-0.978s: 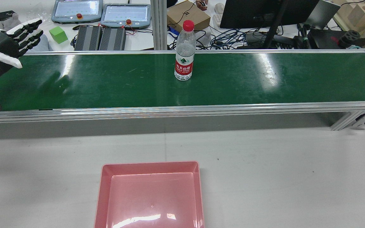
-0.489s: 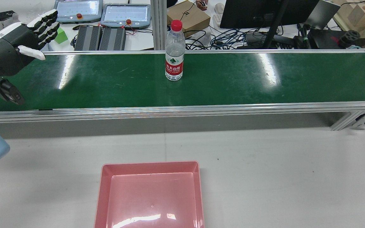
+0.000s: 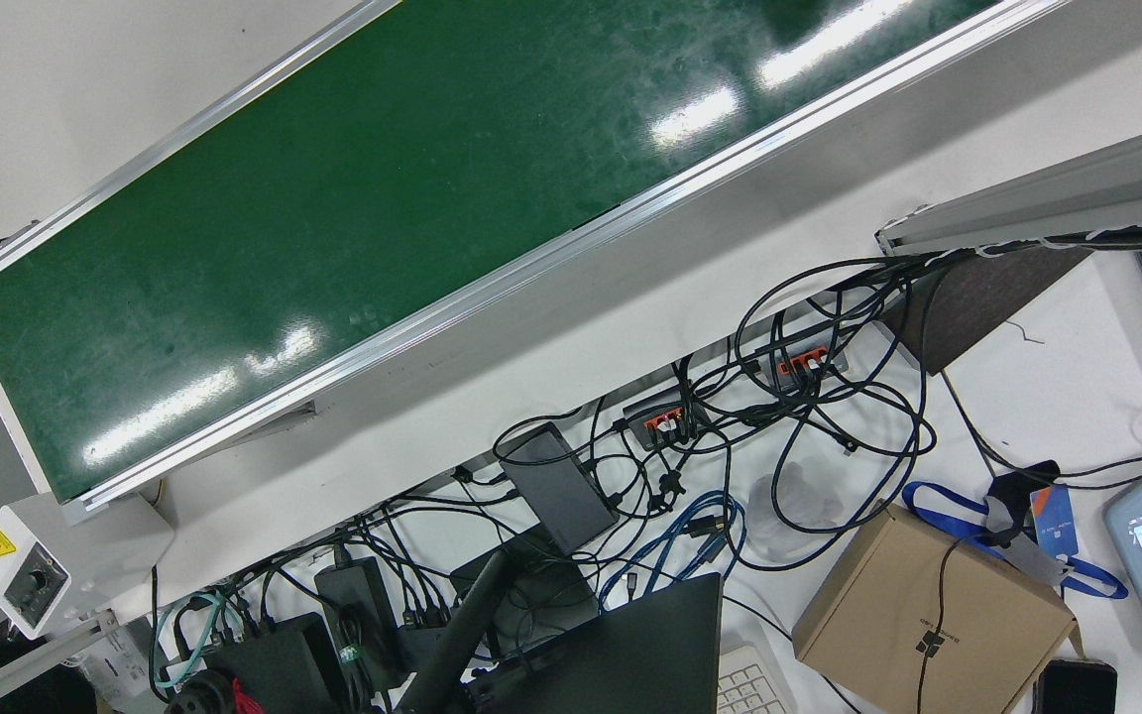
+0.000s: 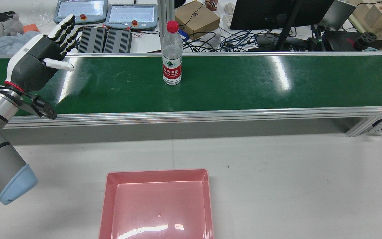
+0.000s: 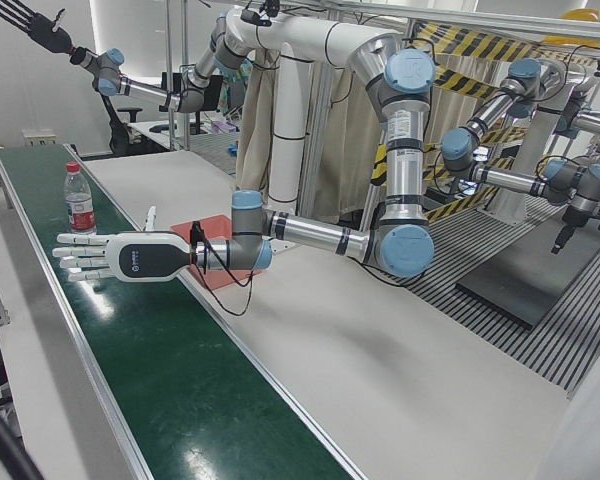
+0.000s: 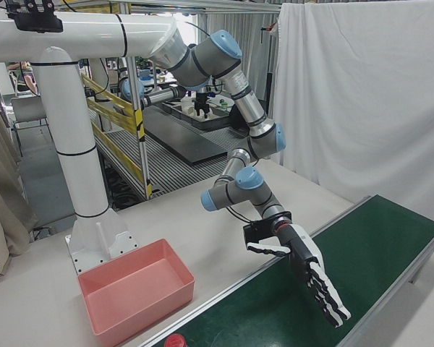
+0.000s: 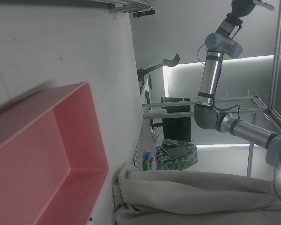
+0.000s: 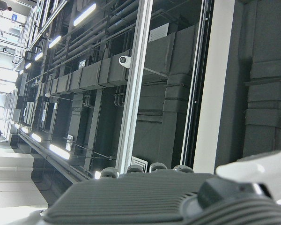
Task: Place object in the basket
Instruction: 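Move the left hand forward toward the approaching red-capped water bottle, then close the left hand fingers around the bottle on the conveyor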
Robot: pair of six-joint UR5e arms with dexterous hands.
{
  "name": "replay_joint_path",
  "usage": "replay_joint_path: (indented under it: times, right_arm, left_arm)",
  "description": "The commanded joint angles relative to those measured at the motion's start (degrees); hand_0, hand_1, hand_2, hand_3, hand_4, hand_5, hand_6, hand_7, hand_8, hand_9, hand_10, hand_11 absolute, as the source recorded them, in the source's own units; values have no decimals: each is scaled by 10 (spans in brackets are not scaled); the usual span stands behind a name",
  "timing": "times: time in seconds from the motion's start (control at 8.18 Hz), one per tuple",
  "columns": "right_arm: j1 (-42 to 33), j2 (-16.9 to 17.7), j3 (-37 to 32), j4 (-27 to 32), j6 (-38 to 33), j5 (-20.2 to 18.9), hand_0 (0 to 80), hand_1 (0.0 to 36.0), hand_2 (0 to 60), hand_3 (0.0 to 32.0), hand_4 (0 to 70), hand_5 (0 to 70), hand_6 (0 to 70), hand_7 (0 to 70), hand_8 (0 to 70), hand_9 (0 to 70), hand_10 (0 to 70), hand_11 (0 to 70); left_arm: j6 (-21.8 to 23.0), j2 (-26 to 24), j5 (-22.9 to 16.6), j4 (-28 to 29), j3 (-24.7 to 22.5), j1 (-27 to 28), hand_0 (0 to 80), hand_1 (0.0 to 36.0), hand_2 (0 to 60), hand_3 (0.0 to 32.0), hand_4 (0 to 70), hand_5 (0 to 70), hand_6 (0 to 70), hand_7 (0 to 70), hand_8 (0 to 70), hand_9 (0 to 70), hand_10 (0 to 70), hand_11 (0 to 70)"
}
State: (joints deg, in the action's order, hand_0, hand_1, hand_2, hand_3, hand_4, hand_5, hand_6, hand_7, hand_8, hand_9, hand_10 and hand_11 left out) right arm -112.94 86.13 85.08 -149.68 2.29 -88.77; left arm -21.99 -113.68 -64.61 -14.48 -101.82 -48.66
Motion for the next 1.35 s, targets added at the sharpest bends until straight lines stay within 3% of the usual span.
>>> replay_joint_path:
  times: [0.0, 0.24, 0.37, 0.61, 1.1, 1.22]
  right_arm:
    - [1, 0, 0, 0, 0, 0, 0, 0, 0, 0, 0, 0, 0, 0, 0, 0, 0, 0]
    - [0, 0, 0, 0, 0, 0, 0, 0, 0, 0, 0, 0, 0, 0, 0, 0, 0, 0]
    - [0, 0, 0, -1, 0, 0, 0, 0, 0, 0, 0, 0, 0, 0, 0, 0, 0, 0]
    - [0, 0, 0, -1, 0, 0, 0, 0, 0, 0, 0, 0, 0, 0, 0, 0, 0, 0]
    - [0, 0, 0, 0, 0, 0, 0, 0, 0, 0, 0, 0, 0, 0, 0, 0, 0, 0]
    - [0, 0, 0, 0, 0, 0, 0, 0, 0, 0, 0, 0, 0, 0, 0, 0, 0, 0]
  left_arm:
    - [-37, 0, 14, -17, 1, 8, 476, 0, 0, 44, 7, 91, 0, 0, 42, 42, 7, 17]
    - [-39, -1, 12, -44, 0, 8, 473, 0, 0, 36, 13, 93, 0, 0, 37, 34, 3, 10]
    - [-38, -3, 1, -44, -2, 8, 482, 0, 0, 28, 50, 97, 5, 0, 58, 46, 12, 22]
    - [-32, -28, -48, -50, -2, 7, 483, 0, 0, 18, 55, 99, 9, 0, 59, 49, 6, 14]
    - [-38, -43, -47, -53, 3, 1, 496, 0, 0, 14, 51, 107, 9, 0, 58, 49, 12, 25]
    - [-38, -42, -47, -53, 3, 1, 536, 37, 0, 12, 35, 123, 14, 0, 62, 55, 20, 41]
